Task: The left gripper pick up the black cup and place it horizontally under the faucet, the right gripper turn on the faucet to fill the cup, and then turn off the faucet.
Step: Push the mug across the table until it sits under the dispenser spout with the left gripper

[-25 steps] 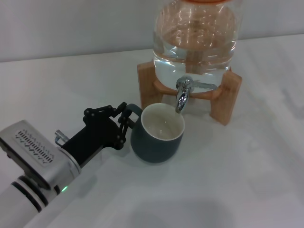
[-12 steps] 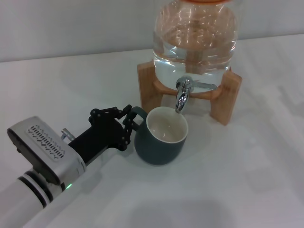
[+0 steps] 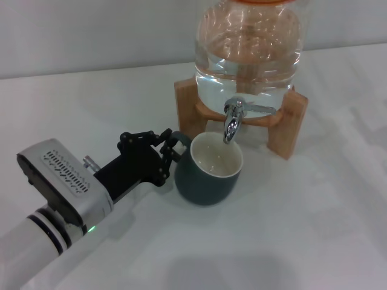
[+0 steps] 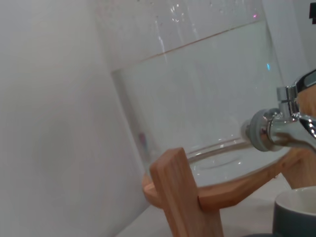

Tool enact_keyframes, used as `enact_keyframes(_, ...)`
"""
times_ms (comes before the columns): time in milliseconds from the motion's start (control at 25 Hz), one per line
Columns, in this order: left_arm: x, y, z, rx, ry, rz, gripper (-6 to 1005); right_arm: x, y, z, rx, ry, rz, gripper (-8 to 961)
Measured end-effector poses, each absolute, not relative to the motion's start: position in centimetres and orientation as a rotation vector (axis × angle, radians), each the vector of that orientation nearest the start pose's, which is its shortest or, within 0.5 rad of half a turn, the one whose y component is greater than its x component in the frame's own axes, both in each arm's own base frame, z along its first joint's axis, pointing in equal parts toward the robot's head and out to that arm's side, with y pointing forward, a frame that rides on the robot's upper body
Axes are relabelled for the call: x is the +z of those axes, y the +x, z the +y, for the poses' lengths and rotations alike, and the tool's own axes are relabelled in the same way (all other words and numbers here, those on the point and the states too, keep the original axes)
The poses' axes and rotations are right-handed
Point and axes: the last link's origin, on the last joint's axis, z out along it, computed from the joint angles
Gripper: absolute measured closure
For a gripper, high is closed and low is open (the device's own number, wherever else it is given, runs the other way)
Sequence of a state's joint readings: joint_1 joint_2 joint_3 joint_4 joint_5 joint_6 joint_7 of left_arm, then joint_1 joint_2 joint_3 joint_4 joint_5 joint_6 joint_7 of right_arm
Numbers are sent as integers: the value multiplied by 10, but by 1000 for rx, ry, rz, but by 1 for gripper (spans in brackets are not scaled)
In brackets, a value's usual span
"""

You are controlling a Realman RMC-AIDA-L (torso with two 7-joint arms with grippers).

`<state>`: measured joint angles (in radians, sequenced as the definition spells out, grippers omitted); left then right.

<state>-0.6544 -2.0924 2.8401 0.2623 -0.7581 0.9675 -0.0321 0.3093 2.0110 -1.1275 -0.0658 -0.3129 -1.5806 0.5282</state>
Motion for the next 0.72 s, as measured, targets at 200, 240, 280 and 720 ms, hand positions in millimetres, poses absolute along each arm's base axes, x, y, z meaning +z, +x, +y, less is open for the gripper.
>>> enact_keyframes(200,-129,-224,334,-571,-2369,-13,895,69,355,277,1033,-1435,462,85)
enact_keyframes(240,-130,-224,335,-564,-2372,-11,896,69,355,277,1033,-1436,462,85)
enact_keyframes(280,-131,-224,335,-555,-2375,-11,897,68,355,277,1033,-1436,462,85)
enact_keyframes(720,-133,-223,336,-537,-2382,-14,905,68,354,278,1036,-1437,459,85)
